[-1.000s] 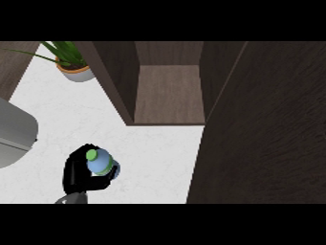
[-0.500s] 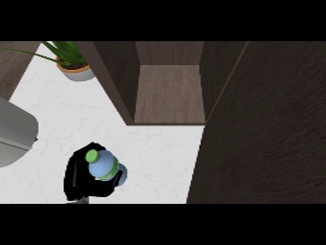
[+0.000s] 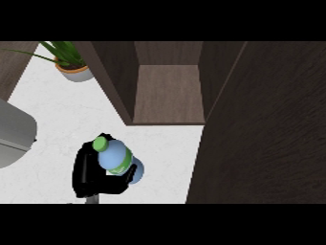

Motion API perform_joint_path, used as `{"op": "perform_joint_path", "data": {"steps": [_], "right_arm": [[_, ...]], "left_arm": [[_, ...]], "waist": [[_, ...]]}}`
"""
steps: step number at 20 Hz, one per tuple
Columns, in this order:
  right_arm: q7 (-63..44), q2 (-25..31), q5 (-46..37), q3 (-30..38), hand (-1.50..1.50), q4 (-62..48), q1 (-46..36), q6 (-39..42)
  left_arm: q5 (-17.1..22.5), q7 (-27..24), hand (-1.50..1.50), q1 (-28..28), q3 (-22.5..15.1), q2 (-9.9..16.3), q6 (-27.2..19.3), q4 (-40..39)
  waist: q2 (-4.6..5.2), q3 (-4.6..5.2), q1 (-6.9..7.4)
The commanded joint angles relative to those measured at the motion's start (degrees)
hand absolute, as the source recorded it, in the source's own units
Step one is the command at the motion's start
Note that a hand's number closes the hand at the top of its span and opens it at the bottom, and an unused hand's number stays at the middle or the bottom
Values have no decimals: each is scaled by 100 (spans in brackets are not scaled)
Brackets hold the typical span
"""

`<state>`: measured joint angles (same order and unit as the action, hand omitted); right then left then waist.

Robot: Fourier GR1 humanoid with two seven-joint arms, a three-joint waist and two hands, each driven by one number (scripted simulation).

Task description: Pick up the bottled water, place it into the cabinet and close the cabinet

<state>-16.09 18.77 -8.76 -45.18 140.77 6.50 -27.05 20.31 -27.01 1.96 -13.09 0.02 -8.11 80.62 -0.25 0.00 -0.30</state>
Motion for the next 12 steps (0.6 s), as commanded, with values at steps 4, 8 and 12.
{"op": "perform_joint_path", "data": {"steps": [4, 8, 12], "right_arm": [[-478, 99, -622, -140, -150, 745, 83, 7], [-825, 4, -488, 230, -150, 717, -263, 74], [-27, 195, -300, 19, -150, 592, 234, 24]], "left_arm": [[-170, 602, 150, -475, -563, -2, -989, 653], [-102, 963, 150, -924, -912, -2, -1650, 651], [-60, 892, 150, -1609, -1100, -1, -2011, 187]], "waist": [[4, 3, -21], [15, 5, -12], [19, 1, -52]]}}
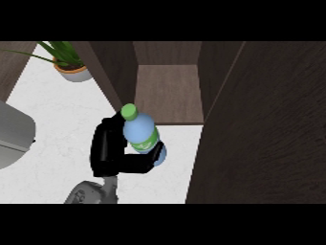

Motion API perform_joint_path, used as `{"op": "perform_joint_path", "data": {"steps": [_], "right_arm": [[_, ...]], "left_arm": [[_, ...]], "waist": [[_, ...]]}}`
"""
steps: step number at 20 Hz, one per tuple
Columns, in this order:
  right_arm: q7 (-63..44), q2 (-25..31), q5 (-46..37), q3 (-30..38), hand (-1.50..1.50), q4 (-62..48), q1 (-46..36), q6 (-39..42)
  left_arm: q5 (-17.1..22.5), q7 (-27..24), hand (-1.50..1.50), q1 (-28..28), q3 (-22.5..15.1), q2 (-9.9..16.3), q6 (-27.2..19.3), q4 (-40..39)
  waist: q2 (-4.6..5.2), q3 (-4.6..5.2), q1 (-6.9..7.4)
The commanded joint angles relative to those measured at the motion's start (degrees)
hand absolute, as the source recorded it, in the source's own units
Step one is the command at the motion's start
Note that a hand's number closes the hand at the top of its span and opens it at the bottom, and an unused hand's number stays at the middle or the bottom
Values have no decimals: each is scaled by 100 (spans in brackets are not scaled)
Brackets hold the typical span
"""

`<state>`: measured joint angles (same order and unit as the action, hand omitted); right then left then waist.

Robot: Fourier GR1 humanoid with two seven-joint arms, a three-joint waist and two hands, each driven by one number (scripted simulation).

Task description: Pick up the bottled water, place it into the cabinet and close the cabinet

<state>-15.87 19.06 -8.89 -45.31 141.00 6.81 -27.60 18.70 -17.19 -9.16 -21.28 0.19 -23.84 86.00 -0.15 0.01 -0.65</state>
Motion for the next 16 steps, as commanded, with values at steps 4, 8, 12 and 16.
{"op": "perform_joint_path", "data": {"steps": [4, 8, 12, 16], "right_arm": [[-239, 49, -368, 68, -150, 489, 17, 63], [-374, 109, -395, -52, -150, 643, -13, 96], [2, 368, -146, 61, -150, 725, 405, 193], [-172, 230, -270, 42, -150, 766, 263, 44]], "left_arm": [[36, 421, 150, -1266, 27, -18, -752, -330], [-22, 409, 150, -2038, 297, -19, -971, -1125], [-241, 699, 150, -2210, 458, -19, -952, -1325], [-193, 708, 150, -2887, 735, 119, -830, -2190]], "waist": [[7, 0, -1], [10, 2, -36], [5, -3, -9], [11, 1, -33]]}}
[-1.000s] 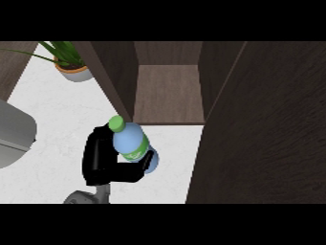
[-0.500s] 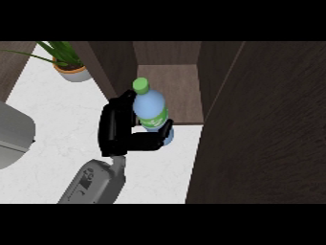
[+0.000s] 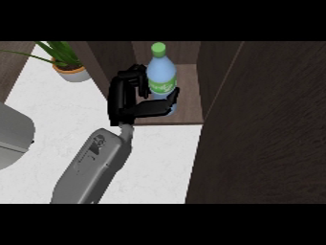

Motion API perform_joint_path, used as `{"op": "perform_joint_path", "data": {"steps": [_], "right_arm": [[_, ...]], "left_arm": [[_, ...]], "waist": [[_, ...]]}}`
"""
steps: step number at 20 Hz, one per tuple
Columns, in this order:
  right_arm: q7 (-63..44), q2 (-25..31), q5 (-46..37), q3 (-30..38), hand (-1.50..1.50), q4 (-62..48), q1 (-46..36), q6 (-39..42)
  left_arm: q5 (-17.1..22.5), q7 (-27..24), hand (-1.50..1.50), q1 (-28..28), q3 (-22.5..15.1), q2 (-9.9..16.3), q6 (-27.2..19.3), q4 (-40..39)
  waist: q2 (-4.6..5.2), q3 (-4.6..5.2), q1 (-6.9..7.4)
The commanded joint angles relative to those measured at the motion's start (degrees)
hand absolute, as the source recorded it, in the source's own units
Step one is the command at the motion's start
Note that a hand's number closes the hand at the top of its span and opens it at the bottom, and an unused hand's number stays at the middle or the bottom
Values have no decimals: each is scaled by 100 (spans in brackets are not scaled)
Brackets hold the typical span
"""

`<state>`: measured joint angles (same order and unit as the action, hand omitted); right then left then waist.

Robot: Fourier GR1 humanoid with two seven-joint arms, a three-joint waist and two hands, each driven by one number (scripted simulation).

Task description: Pick up the bottled water, place it into the cabinet and close the cabinet

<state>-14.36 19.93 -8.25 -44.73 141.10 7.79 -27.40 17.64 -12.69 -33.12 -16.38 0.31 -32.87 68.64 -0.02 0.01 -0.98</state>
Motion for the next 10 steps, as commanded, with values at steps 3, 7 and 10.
{"op": "perform_joint_path", "data": {"steps": [3, 7, 10], "right_arm": [[-128, 127, -528, -410, -150, 627, 303, -5], [-342, 285, -140, -1, -150, 812, 104, 145], [-111, 139, -490, -345, -150, 544, 266, -68]], "left_arm": [[-140, -126, 150, -727, 227, -27, -80, -1106], [-87, -250, 150, -1432, 312, -28, -379, -2073], [-413, 31, 150, -1775, 561, -30, -443, -2276]], "waist": [[4, 2, -54], [32, 4, -123], [3, 1, -49]]}}
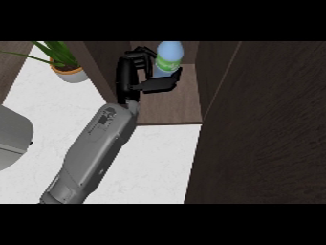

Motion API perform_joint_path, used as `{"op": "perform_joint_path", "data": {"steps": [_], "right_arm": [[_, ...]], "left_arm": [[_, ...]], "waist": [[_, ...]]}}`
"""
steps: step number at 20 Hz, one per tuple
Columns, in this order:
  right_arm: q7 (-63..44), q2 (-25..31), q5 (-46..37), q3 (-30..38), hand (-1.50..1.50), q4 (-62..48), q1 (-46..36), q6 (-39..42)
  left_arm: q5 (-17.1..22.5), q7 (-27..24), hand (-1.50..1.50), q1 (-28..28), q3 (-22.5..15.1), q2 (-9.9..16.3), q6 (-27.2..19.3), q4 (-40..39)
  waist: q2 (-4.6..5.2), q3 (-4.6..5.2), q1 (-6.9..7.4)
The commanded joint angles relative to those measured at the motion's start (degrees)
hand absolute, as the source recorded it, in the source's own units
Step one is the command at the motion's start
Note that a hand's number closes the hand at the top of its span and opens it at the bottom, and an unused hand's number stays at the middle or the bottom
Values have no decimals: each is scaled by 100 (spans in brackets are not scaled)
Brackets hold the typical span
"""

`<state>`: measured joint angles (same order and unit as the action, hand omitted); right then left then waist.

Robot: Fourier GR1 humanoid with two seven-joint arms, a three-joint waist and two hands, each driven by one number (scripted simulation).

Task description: Pick up the bottled water, place it into the cabinet and close the cabinet

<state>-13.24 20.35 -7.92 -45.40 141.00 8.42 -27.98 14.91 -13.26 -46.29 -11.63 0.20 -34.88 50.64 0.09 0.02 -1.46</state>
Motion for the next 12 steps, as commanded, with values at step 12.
{"op": "perform_joint_path", "data": {"steps": [12], "right_arm": [[73, 237, -58, -166, -150, 592, 277, 123]], "left_arm": [[-138, -767, 150, -1113, 153, -17, -851, -2695]], "waist": [[33, -1, -165]]}}
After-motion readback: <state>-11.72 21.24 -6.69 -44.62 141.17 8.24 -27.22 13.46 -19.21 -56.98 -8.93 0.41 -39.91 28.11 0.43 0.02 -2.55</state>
